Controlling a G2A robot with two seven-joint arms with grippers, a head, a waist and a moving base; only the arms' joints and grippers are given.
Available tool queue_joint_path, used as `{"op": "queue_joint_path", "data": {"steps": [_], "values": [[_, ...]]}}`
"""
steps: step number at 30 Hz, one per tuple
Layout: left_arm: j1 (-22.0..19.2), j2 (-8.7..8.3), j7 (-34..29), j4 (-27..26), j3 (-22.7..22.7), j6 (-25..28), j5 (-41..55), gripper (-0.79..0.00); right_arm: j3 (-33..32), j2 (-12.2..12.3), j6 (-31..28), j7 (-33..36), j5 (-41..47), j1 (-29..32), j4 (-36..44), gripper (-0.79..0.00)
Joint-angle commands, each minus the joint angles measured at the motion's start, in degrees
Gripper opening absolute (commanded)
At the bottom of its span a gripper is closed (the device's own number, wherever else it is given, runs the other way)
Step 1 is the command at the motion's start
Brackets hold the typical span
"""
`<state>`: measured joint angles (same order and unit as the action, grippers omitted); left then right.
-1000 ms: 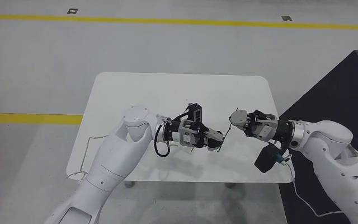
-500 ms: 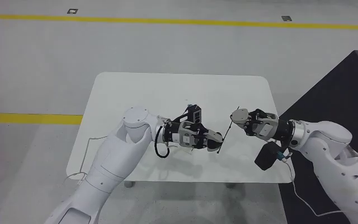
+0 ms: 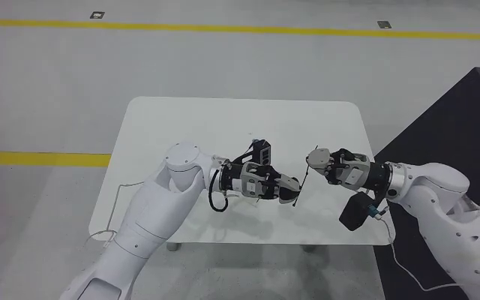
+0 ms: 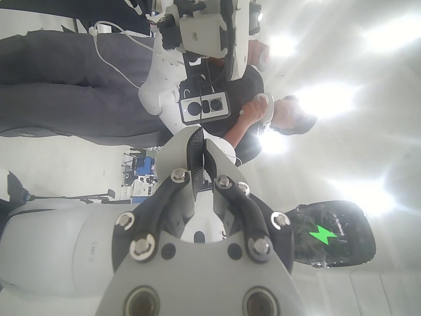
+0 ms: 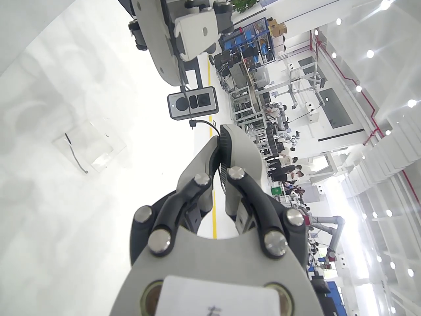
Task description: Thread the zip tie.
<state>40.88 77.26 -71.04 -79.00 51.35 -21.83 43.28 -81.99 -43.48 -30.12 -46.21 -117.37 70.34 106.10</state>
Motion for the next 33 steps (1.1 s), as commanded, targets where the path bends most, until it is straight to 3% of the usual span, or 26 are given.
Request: {"op": "queue_joint_path", "data": {"steps": [1,33], "values": [[-0.1,0.01,0.1,0.1,-0.1,0.2,0.0,-0.785,0.1,0.0,-0.1,-0.1,-0.1,-0.1,0.1,-0.785],[1.1,-0.76,1.4,-1.6,1.4,3.7,-0.9,-0.785,1.2,0.0,-2.5,0.7,0.6,-0.6,-0.7,-0.785]]}}
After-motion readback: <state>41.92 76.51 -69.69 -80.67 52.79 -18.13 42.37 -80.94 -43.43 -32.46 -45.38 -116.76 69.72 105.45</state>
